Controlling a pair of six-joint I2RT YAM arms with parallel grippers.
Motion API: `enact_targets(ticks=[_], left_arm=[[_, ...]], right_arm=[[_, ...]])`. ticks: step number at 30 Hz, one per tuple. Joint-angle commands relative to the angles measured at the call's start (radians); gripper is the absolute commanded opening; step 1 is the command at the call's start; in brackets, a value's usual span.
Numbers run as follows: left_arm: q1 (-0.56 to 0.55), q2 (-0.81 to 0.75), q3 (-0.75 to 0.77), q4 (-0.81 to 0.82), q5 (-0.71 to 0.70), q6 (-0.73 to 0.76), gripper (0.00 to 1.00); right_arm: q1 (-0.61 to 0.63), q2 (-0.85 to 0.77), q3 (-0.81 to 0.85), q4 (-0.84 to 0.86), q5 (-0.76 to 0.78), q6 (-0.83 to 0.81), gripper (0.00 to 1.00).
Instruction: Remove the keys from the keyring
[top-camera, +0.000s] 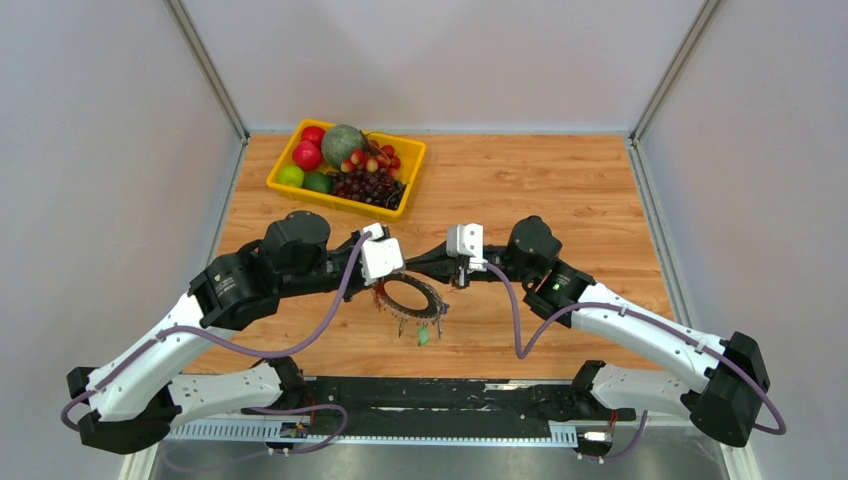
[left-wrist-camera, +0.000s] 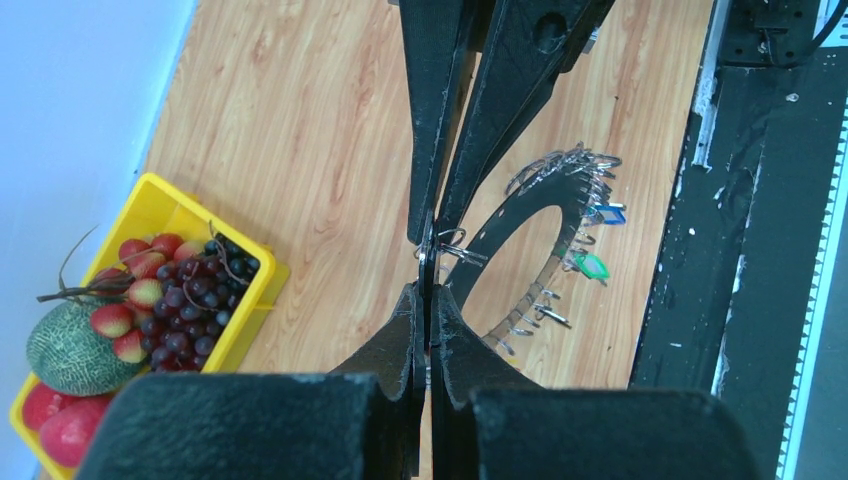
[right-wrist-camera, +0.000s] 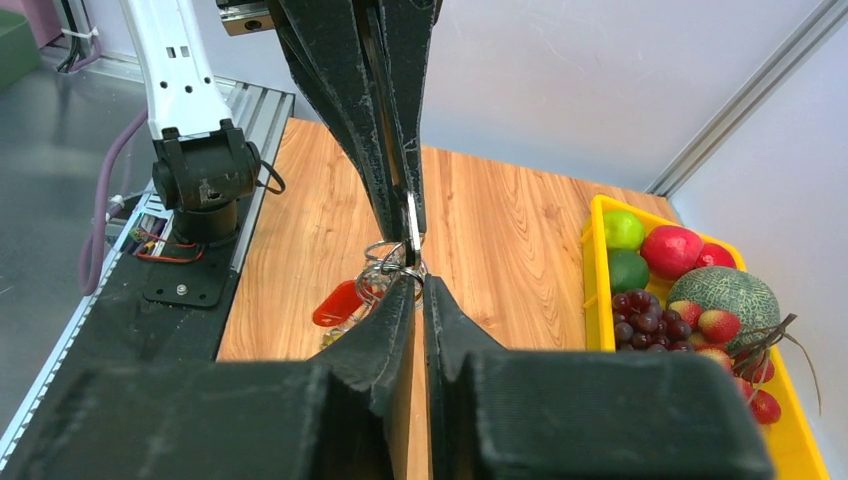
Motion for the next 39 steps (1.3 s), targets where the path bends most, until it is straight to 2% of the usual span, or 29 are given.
enact_targets(ticks=[1,4,12,16,22,27,34,39], left_arm=[[0.001,-0.011,0.056,0.055,0.018,0.004,0.00],[0.001,-0.013,0.056,0.058,0.020,0.002,0.00],[0.001,-0.025,0.041,0.075,0.014,-0.002,0.00],[0.002,-0.035,0.019,0.085,0.006,0.002,0.00],[0.001,-0.043,-0.008,0.093,-0.017,0.016,0.00],[0.001,-0.040,-0.013,0.086,-0.023,0.031,0.00],[0.002,-0.040,-0.020,0.084,-0.021,0.036,0.00],[0.000,-0.046,-0.016,0.072,-0.010,0.047,0.00]], right_arm=[[0.007,-0.006,0.030,0.041,-0.018,-0.011,0.07],[0.010,0.001,0.028,0.053,-0.025,0.007,0.00],[0.013,0.015,0.020,0.087,0.084,0.141,0.00],[0.013,0.032,0.033,0.107,0.126,0.322,0.00],[0.012,0.039,0.028,0.146,0.191,0.688,0.00],[0.010,0.058,0.045,0.079,0.242,0.929,0.00],[-0.017,0.107,0.060,-0.005,0.208,1.203,0.00],[-0.051,0.138,0.054,-0.010,0.132,1.328,0.00]])
